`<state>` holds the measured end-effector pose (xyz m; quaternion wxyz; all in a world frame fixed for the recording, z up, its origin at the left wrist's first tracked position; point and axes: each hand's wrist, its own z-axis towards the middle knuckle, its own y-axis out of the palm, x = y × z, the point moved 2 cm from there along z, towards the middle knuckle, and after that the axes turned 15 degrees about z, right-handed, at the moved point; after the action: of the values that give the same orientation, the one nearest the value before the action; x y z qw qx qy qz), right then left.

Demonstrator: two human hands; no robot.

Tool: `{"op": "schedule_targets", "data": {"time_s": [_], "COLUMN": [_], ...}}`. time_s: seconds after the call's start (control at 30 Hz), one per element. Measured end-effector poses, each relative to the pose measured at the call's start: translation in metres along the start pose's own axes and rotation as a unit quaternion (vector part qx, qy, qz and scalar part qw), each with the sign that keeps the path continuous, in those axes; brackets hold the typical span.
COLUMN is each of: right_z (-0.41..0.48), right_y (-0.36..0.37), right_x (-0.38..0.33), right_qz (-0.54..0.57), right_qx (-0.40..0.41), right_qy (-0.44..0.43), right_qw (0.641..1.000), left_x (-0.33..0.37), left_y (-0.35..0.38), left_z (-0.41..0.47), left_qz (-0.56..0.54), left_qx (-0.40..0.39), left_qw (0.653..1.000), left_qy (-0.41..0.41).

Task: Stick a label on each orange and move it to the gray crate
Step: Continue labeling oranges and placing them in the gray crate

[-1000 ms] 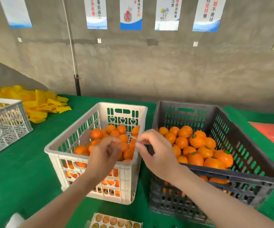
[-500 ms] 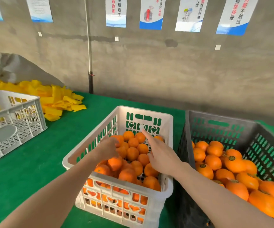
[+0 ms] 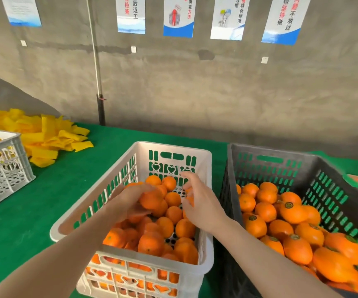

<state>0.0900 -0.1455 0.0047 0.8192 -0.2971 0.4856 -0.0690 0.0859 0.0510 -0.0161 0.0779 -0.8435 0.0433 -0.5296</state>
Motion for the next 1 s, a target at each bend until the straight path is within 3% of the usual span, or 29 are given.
{"op": "schedule_targets", "data": {"time_s": [0.13, 0.4, 0.5, 0.67, 0.8, 1.0], "right_z": [-0.003, -0.017, -0.022, -0.037, -0.058, -0.074], "right_y": [-0.006, -0.011, -0.019, -0.049, -0.056, -0.065], "right_x": [-0.008, -0.026, -0.037, -0.062, -0.08, -0.083], "right_qz": [0.111, 0.199, 0.23, 0.313, 0.287, 0.198], "right_qx": [0.027, 0.029, 0.015, 0.042, 0.0, 0.027], "right_qy": [-0.002, -0.027, -0.007, -0.013, -0.009, -0.022], "right_qw": [0.993, 0.979, 0.973, 0.949, 0.958, 0.98], "left_x": [0.018, 0.029, 0.032, 0.034, 0.036, 0.039], "left_y": [0.013, 0.048, 0.052, 0.056, 0.069, 0.089], "left_z": [-0.027, -0.072, -0.086, -0.103, -0.114, -0.129], "left_qz": [-0.119, -0.089, -0.133, -0.198, -0.17, -0.156], "left_qx": [-0.109, -0.151, -0.121, -0.067, -0.102, -0.111], "left_qw": [0.986, 0.979, 0.97, 0.971, 0.97, 0.969], "left_qy": [0.041, 0.101, 0.161, 0.115, 0.141, 0.155]}}
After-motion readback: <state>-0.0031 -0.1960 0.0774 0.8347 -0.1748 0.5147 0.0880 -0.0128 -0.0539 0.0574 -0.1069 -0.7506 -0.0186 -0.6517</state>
